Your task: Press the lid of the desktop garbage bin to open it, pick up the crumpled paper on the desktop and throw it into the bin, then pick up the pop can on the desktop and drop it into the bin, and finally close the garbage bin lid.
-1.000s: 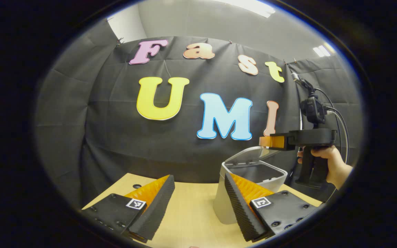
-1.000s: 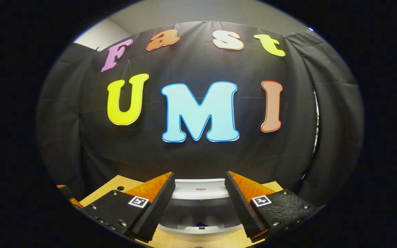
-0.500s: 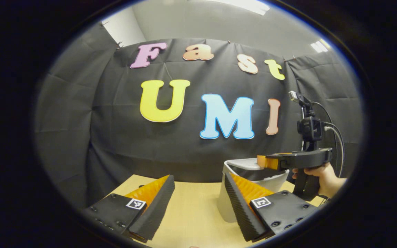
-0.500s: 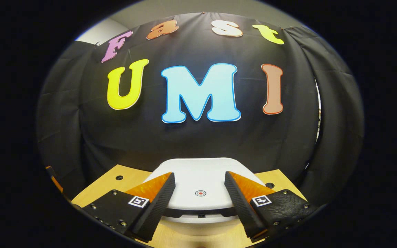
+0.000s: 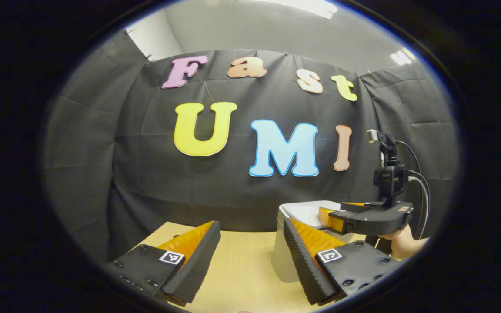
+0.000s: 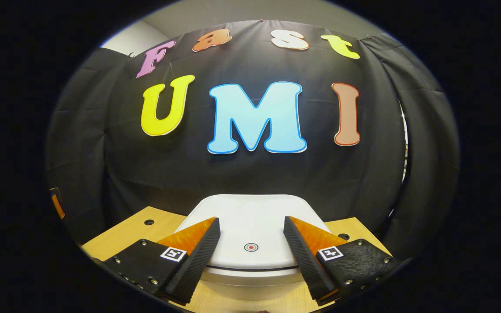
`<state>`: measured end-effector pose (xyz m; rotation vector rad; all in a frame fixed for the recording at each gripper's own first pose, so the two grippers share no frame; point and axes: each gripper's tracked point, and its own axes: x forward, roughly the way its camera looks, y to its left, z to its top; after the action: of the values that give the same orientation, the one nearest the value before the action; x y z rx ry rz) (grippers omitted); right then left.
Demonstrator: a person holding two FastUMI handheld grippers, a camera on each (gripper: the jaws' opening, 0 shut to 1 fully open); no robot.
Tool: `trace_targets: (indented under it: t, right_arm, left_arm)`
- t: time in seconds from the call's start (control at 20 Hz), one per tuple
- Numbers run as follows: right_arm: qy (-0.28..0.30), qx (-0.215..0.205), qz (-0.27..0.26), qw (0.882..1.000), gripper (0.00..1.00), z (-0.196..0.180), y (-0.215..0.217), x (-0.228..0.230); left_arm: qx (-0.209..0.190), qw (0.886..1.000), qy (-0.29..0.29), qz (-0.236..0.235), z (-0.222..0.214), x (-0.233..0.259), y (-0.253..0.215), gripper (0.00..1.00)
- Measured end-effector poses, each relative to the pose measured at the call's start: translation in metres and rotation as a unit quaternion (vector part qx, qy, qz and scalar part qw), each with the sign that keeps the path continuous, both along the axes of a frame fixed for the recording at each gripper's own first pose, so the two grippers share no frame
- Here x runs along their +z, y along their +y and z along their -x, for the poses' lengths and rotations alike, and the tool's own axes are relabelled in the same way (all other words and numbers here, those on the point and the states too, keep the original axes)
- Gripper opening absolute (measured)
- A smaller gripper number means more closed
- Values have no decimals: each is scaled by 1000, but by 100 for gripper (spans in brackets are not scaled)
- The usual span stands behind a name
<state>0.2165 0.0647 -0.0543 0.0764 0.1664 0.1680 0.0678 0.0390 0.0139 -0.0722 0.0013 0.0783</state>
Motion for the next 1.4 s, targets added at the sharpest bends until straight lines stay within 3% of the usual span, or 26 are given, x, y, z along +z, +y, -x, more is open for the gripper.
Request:
trace_targets:
  t: [0.85, 1.4]
  right_arm:
    - [-19, -3, 6, 1000, 95, 1, 1, -8]
    - [-54, -11, -17, 998, 96, 2, 1, -15]
  left_arm:
    - [-6, 1000, -1, 0, 0, -1, -8, 95]
    - [-1, 1000, 6, 0, 0, -3, 2, 95]
